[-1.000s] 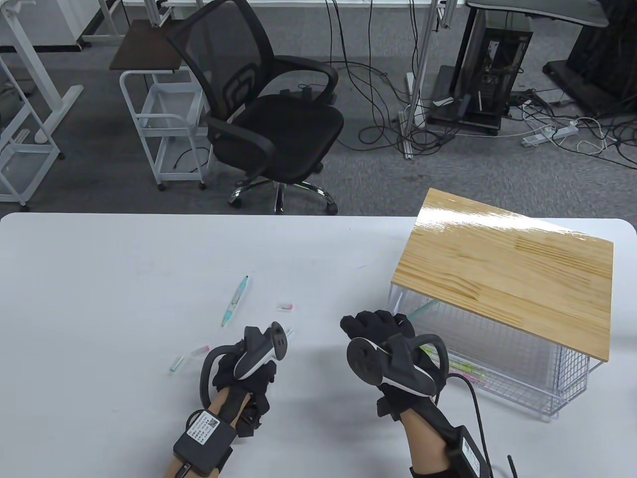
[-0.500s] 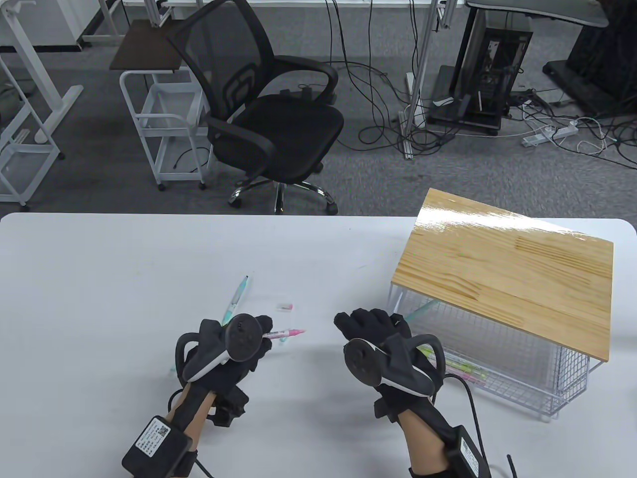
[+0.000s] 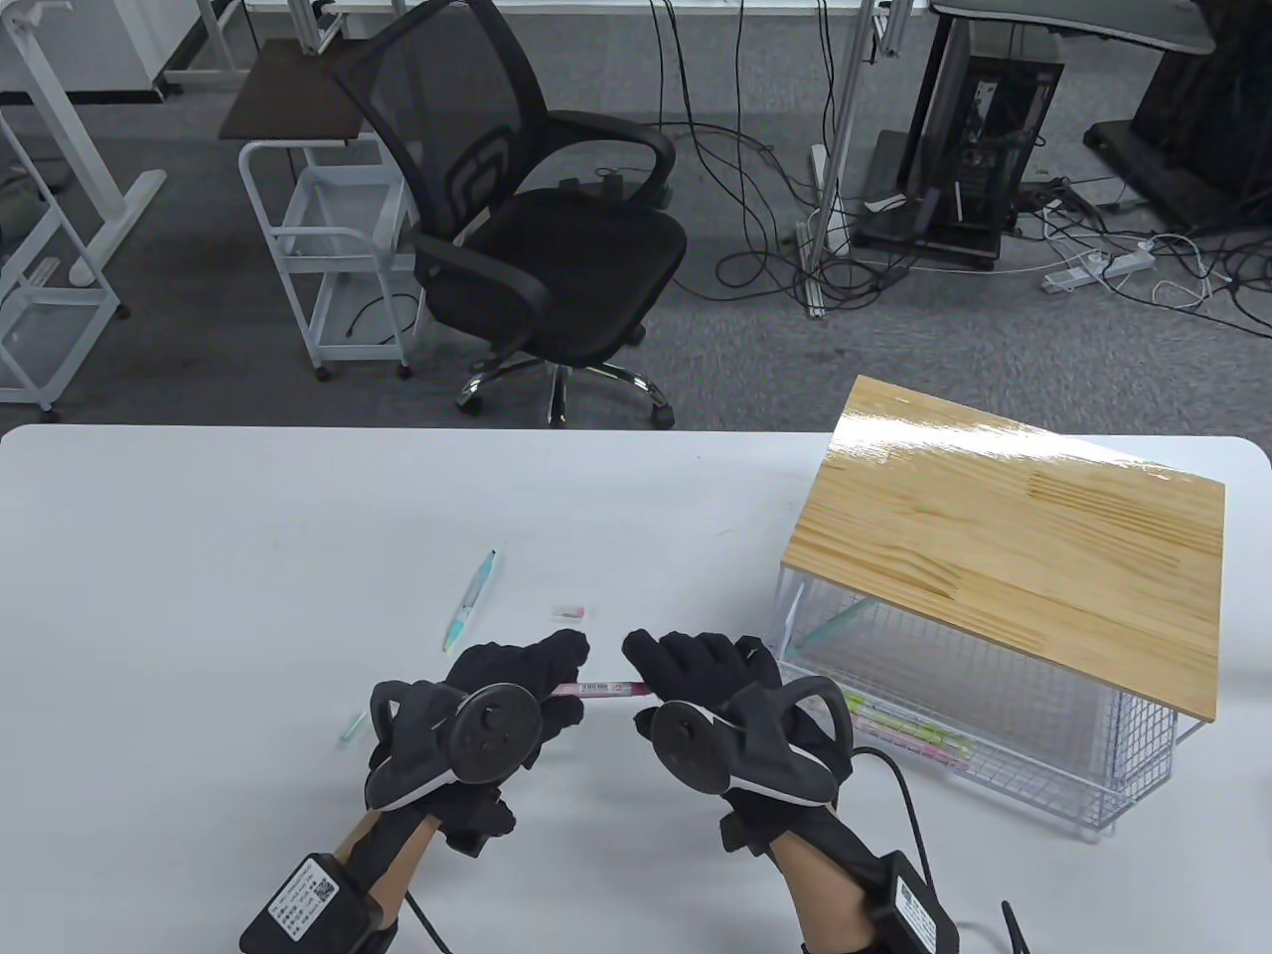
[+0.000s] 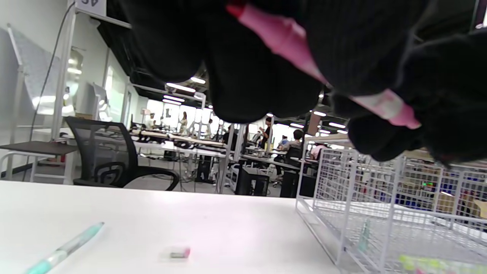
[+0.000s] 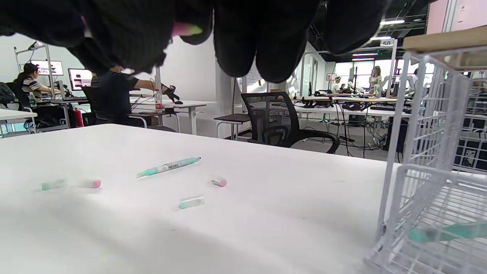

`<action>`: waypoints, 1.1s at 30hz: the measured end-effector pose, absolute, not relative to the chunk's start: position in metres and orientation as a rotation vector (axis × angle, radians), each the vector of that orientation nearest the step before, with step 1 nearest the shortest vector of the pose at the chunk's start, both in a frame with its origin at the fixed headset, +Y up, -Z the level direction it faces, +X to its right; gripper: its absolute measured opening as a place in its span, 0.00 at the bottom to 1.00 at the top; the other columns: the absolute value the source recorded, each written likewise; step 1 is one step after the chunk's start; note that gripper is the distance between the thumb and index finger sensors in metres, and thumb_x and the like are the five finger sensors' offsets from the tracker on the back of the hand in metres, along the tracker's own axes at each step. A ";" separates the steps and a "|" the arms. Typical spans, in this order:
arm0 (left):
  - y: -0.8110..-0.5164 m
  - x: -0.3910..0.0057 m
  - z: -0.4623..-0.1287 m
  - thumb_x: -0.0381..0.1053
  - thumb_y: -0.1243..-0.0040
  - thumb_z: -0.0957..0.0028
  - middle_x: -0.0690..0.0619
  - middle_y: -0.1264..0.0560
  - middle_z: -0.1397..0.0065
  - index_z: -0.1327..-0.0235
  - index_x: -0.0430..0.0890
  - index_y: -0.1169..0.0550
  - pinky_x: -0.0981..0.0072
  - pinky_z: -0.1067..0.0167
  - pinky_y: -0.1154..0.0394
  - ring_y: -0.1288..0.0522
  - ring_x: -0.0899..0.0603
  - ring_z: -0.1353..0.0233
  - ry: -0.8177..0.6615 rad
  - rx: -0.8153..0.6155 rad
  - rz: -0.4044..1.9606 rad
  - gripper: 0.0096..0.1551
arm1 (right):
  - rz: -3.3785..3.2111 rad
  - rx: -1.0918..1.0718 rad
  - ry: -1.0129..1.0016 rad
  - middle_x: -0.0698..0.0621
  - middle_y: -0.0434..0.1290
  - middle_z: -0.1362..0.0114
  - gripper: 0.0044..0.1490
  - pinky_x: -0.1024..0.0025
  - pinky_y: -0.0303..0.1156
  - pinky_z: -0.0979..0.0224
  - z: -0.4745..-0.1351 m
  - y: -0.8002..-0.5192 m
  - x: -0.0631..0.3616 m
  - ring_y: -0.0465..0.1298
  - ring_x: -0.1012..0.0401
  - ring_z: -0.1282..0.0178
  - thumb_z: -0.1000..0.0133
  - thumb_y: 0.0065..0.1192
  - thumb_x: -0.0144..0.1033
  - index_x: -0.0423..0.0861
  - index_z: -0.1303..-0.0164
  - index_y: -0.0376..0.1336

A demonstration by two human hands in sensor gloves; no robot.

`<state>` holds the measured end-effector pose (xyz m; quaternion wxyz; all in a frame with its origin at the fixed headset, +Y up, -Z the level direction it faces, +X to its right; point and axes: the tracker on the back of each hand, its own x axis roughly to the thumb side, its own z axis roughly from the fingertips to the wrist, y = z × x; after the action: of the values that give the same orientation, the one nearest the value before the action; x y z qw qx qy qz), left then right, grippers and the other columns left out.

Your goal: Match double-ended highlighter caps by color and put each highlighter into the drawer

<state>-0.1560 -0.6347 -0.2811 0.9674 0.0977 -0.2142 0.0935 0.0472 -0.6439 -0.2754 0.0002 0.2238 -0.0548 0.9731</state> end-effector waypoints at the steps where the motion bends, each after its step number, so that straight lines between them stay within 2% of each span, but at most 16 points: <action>1: -0.635 -0.155 -0.281 0.59 0.35 0.48 0.63 0.20 0.33 0.26 0.55 0.33 0.49 0.27 0.25 0.18 0.53 0.34 -0.438 0.203 0.189 0.37 | 3.060 0.706 -0.164 0.50 0.66 0.16 0.45 0.40 0.65 0.19 -0.276 -0.645 0.047 0.71 0.49 0.19 0.40 0.58 0.55 0.57 0.11 0.50; 8: -0.640 -0.150 -0.280 0.59 0.35 0.48 0.63 0.20 0.33 0.26 0.56 0.33 0.50 0.27 0.24 0.18 0.53 0.34 -0.456 0.203 0.176 0.36 | 3.072 0.718 -0.112 0.54 0.72 0.26 0.32 0.46 0.69 0.21 -0.280 -0.651 0.043 0.76 0.53 0.30 0.36 0.51 0.51 0.59 0.19 0.57; 12: -0.639 -0.153 -0.282 0.59 0.36 0.46 0.63 0.21 0.31 0.24 0.58 0.35 0.46 0.25 0.27 0.20 0.51 0.29 -0.460 0.162 0.185 0.37 | 3.070 0.722 -0.095 0.55 0.73 0.29 0.30 0.47 0.70 0.23 -0.280 -0.652 0.041 0.77 0.54 0.34 0.36 0.50 0.50 0.58 0.22 0.59; 18: -0.632 -0.183 -0.294 0.66 0.34 0.52 0.56 0.33 0.14 0.18 0.60 0.41 0.32 0.18 0.41 0.36 0.42 0.12 -0.391 0.074 0.244 0.49 | 3.115 0.662 -0.079 0.55 0.73 0.30 0.29 0.47 0.70 0.23 -0.283 -0.651 0.051 0.77 0.55 0.35 0.36 0.50 0.49 0.58 0.22 0.59; 22: -0.634 -0.218 -0.308 0.67 0.32 0.55 0.57 0.38 0.11 0.16 0.61 0.43 0.29 0.17 0.44 0.42 0.41 0.09 -0.259 0.059 0.250 0.53 | 3.105 0.612 -0.095 0.55 0.73 0.30 0.29 0.47 0.70 0.23 -0.286 -0.648 0.060 0.77 0.55 0.35 0.36 0.50 0.49 0.58 0.23 0.59; 28: -0.675 -0.260 -0.338 0.66 0.33 0.53 0.56 0.40 0.09 0.17 0.62 0.43 0.29 0.16 0.47 0.45 0.41 0.08 0.004 -0.084 0.134 0.51 | 3.087 0.578 -0.109 0.54 0.73 0.30 0.29 0.47 0.70 0.23 -0.287 -0.646 0.068 0.77 0.55 0.35 0.36 0.50 0.49 0.58 0.23 0.59; 33: -0.712 -0.276 -0.354 0.65 0.34 0.52 0.57 0.40 0.09 0.17 0.63 0.43 0.30 0.16 0.48 0.46 0.42 0.08 0.127 -0.218 0.047 0.50 | 3.086 0.574 -0.122 0.54 0.73 0.30 0.29 0.47 0.70 0.23 -0.287 -0.646 0.069 0.77 0.54 0.35 0.36 0.50 0.49 0.58 0.23 0.60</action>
<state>-0.2764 -0.7117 -0.3536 0.9918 -0.1089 0.0632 0.0236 0.0691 -0.6459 -0.2873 0.0001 0.1827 -0.0388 0.9824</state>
